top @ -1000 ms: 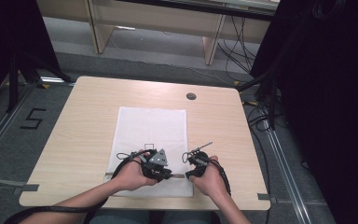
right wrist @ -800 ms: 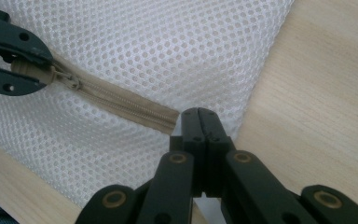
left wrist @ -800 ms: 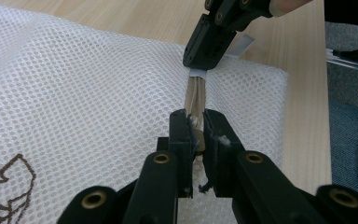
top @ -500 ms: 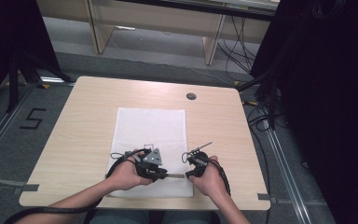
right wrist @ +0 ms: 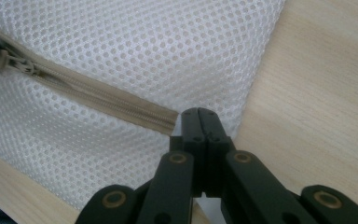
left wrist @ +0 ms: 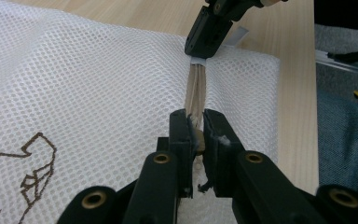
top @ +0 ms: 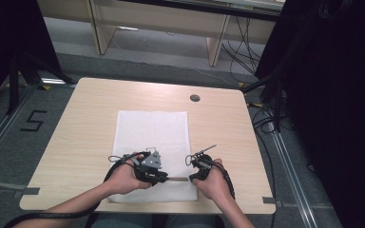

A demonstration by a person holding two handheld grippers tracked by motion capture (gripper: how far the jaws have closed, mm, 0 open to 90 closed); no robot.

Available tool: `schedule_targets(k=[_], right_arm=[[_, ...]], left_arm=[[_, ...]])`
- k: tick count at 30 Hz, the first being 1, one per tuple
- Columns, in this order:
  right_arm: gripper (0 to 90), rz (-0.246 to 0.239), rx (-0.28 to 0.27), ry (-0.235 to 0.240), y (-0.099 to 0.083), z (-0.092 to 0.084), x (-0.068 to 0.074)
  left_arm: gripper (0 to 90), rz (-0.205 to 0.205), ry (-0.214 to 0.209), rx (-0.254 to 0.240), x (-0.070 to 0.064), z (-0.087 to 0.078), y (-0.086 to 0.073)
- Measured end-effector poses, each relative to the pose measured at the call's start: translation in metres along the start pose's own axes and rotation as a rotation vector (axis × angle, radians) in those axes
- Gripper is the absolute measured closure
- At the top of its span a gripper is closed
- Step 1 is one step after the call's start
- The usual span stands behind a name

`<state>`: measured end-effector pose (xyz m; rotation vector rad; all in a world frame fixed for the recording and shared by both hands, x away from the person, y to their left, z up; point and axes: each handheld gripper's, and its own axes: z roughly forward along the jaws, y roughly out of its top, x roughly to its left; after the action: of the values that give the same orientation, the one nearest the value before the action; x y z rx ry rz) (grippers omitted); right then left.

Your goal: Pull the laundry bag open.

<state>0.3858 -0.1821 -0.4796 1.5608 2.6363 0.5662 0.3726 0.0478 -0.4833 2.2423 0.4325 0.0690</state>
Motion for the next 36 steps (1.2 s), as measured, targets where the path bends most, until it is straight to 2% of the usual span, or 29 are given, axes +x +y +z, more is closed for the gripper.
schedule_targets(k=[1, 4, 5, 7, 9, 10, 12, 13, 14, 15, 18, 21, 22, 23, 24, 25, 27, 29, 30, 31, 32, 33, 34, 36], right_arm=[[90.0, -0.020, -0.011, -0.005, 0.0002, 0.0007, -0.0013], [90.0, -0.023, -0.012, -0.007, 0.0004, 0.0009, -0.0012], [90.0, 0.001, 0.000, -0.008, 0.0001, 0.0003, 0.0007], [90.0, 0.007, 0.001, -0.012, 0.0003, 0.0005, 0.0012], [90.0, -0.023, -0.013, -0.017, 0.0005, 0.0014, -0.0007], [90.0, 0.003, 0.000, -0.012, 0.0003, 0.0006, 0.0009], [90.0, 0.003, 0.002, -0.001, 0.0000, -0.0001, 0.0003], [90.0, 0.004, 0.002, 0.000, 0.0000, -0.0002, 0.0001], [90.0, 0.004, 0.003, 0.002, 0.0001, -0.0002, 0.0000], [90.0, 0.006, 0.001, 0.001, 0.0000, -0.0002, 0.0000], [90.0, 0.005, 0.002, 0.001, 0.0000, -0.0002, 0.0000], [90.0, 0.005, 0.001, -0.001, -0.0001, -0.0001, 0.0003], [90.0, 0.006, 0.001, -0.006, -0.0001, -0.0001, 0.0005], [90.0, 0.015, 0.006, -0.007, -0.0001, -0.0002, 0.0010], [90.0, 0.038, 0.018, -0.028, 0.0001, -0.0001, 0.0024], [90.0, 0.040, 0.019, -0.027, 0.0001, 0.0001, 0.0025], [90.0, 0.020, 0.017, -0.026, 0.0002, 0.0002, 0.0015], [90.0, 0.027, 0.018, -0.025, -0.0006, -0.0011, 0.0026], [90.0, 0.007, 0.009, -0.025, -0.0006, -0.0006, 0.0017], [90.0, 0.009, 0.011, -0.027, -0.0006, -0.0006, 0.0026], [90.0, 0.020, 0.018, -0.031, -0.0007, -0.0011, 0.0037], [90.0, 0.016, 0.020, -0.032, -0.0008, -0.0009, 0.0036], [90.0, 0.035, 0.028, -0.042, -0.0009, -0.0010, 0.0044], [90.0, 0.023, 0.033, -0.044, -0.0021, -0.0009, 0.0029]], left_arm=[[82.1, -0.007, -0.004, -0.005, 0.0003, -0.0006, -0.0007], [82.1, 0.007, 0.004, 0.001, -0.0010, -0.0005, 0.0003], [82.0, 0.007, 0.003, 0.000, -0.0010, -0.0007, 0.0002], [82.0, 0.007, 0.002, 0.002, -0.0009, -0.0007, -0.0001], [82.1, 0.007, 0.001, 0.002, -0.0013, -0.0008, 0.0003], [82.1, 0.007, 0.000, 0.001, -0.0016, -0.0009, 0.0005], [82.1, 0.016, 0.004, 0.011, -0.0011, -0.0013, 0.0004], [82.0, 0.007, 0.000, 0.003, -0.0013, -0.0019, 0.0004], [82.1, 0.021, 0.005, 0.010, -0.0001, -0.0030, 0.0006], [82.0, 0.006, -0.001, -0.001, -0.0005, -0.0028, 0.0004], [82.1, 0.004, -0.001, 0.001, -0.0008, -0.0024, 0.0003], [82.1, 0.023, -0.003, 0.004, 0.0003, -0.0028, 0.0005], [82.1, 0.003, -0.002, 0.003, -0.0010, -0.0025, 0.0001], [82.1, 0.005, -0.002, 0.003, -0.0009, -0.0026, 0.0002], [82.1, 0.003, -0.003, 0.003, -0.0010, -0.0026, 0.0002], [82.1, 0.010, 0.002, 0.012, -0.0009, -0.0034, 0.0004], [82.1, 0.003, -0.001, 0.006, -0.0005, -0.0034, 0.0000], [82.1, 0.006, -0.002, 0.014, 0.0009, -0.0040, -0.0001], [82.1, 0.005, -0.001, 0.015, 0.0009, -0.0034, -0.0004], [82.1, 0.012, -0.003, 0.016, 0.0016, -0.0031, -0.0006], [82.1, -0.007, -0.005, 0.015, 0.0011, -0.0024, -0.0015], [82.1, 0.000, -0.006, 0.016, 0.0016, -0.0025, -0.0014], [82.1, 0.006, -0.008, 0.017, 0.0019, -0.0026, -0.0012], [82.1, -0.002, -0.009, 0.022, 0.0020, -0.0031, -0.0013]])
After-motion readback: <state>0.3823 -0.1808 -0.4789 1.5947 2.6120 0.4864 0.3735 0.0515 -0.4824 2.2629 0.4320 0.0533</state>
